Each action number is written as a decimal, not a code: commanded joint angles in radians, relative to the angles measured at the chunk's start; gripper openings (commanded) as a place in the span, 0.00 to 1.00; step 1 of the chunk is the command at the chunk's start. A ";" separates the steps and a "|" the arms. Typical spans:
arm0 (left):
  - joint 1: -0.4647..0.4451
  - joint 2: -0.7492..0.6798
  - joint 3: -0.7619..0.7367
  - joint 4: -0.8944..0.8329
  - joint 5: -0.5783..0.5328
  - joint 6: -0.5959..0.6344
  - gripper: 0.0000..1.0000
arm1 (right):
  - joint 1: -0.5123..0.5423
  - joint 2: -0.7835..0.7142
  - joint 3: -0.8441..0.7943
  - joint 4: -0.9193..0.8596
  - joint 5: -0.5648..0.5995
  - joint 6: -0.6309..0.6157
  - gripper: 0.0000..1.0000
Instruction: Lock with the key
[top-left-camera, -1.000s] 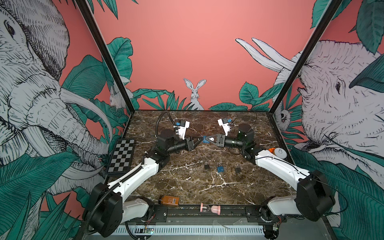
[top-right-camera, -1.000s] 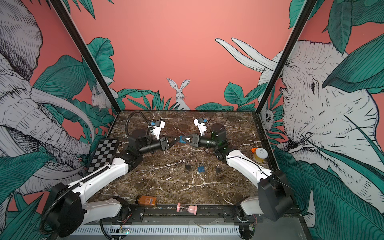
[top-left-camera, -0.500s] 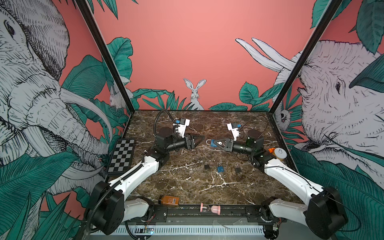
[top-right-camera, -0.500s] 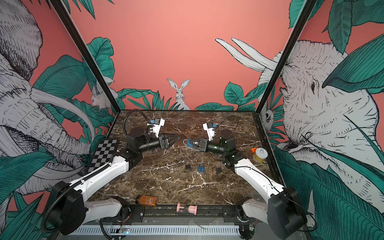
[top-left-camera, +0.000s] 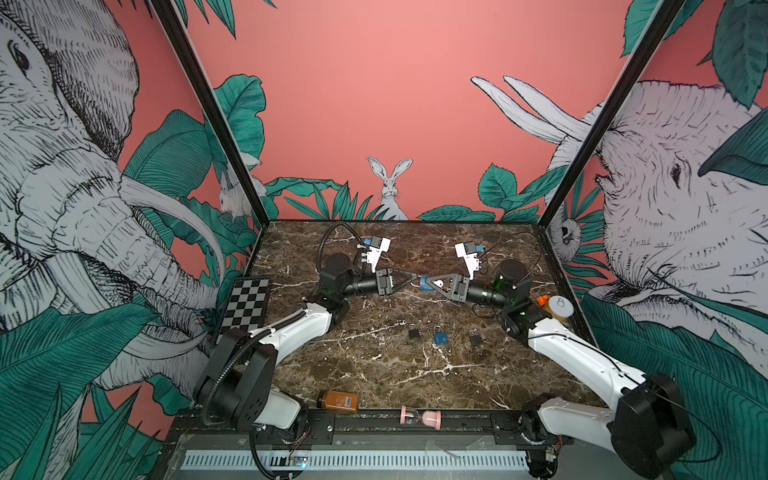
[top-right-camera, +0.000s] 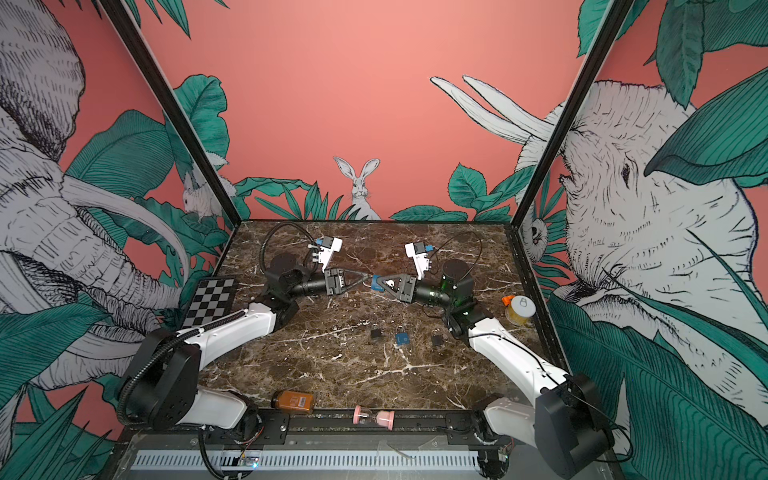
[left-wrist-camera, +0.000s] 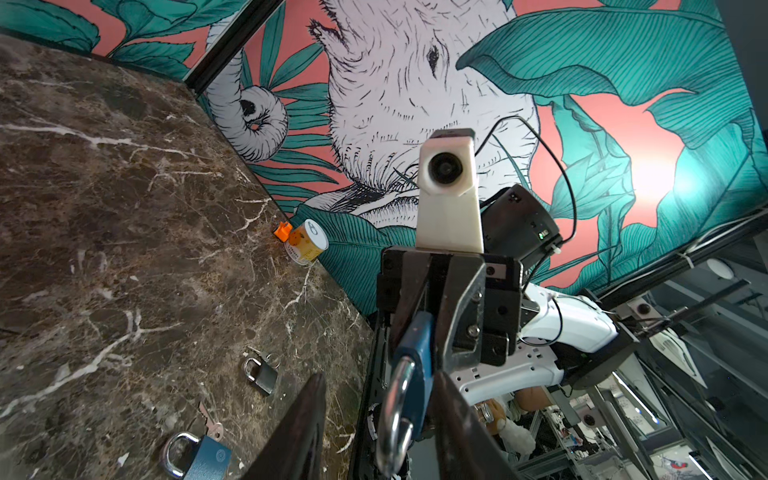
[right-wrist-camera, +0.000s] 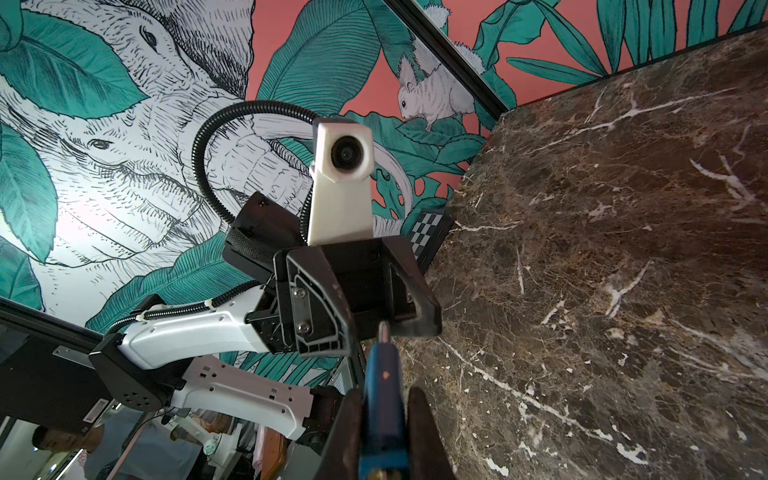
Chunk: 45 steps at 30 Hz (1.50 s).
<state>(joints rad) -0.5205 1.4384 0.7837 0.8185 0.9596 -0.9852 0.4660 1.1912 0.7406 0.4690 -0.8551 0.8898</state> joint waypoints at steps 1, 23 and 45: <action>-0.015 -0.004 -0.007 0.127 0.064 -0.065 0.38 | -0.001 -0.006 0.021 0.093 -0.026 -0.007 0.00; -0.054 -0.001 0.000 0.131 0.103 -0.069 0.29 | 0.000 0.004 0.043 0.111 -0.028 0.000 0.00; -0.065 0.037 0.000 0.220 0.081 -0.122 0.00 | 0.007 0.008 0.029 0.094 -0.010 -0.018 0.08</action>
<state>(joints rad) -0.5690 1.4803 0.7837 0.9745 1.0340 -1.1030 0.4683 1.1999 0.7475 0.5274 -0.8944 0.8890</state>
